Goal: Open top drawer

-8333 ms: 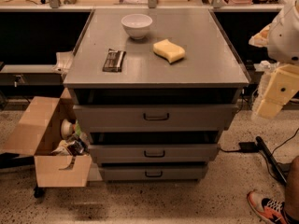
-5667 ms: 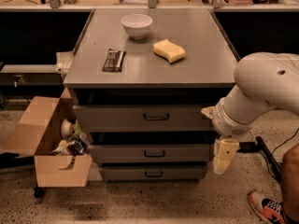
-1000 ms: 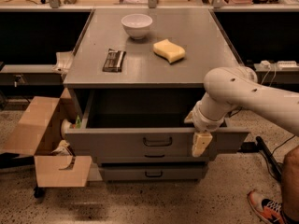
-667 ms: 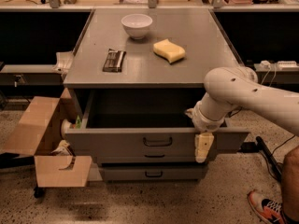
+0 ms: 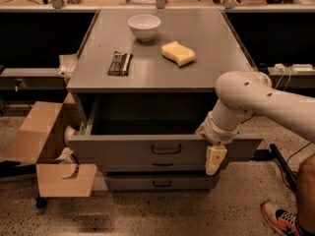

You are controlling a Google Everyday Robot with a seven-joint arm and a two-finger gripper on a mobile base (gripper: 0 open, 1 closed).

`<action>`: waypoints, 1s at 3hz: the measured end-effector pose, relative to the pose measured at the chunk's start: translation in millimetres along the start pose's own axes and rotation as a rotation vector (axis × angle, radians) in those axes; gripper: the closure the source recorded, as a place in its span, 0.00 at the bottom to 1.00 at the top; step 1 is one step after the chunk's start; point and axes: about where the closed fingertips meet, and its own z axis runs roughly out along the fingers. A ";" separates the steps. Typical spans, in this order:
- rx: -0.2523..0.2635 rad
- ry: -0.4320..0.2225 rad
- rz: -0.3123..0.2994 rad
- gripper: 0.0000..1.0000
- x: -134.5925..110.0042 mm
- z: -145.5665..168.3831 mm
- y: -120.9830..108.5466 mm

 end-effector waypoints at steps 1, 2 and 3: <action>-0.076 0.021 0.028 0.41 6.6 1.1 25.0; -0.076 0.021 0.028 0.62 6.4 0.5 25.0; -0.081 0.031 0.033 0.86 8.0 -5.9 40.1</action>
Offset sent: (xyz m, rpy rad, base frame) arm -0.0596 -0.0192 0.0154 -0.0735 0.1237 -0.0211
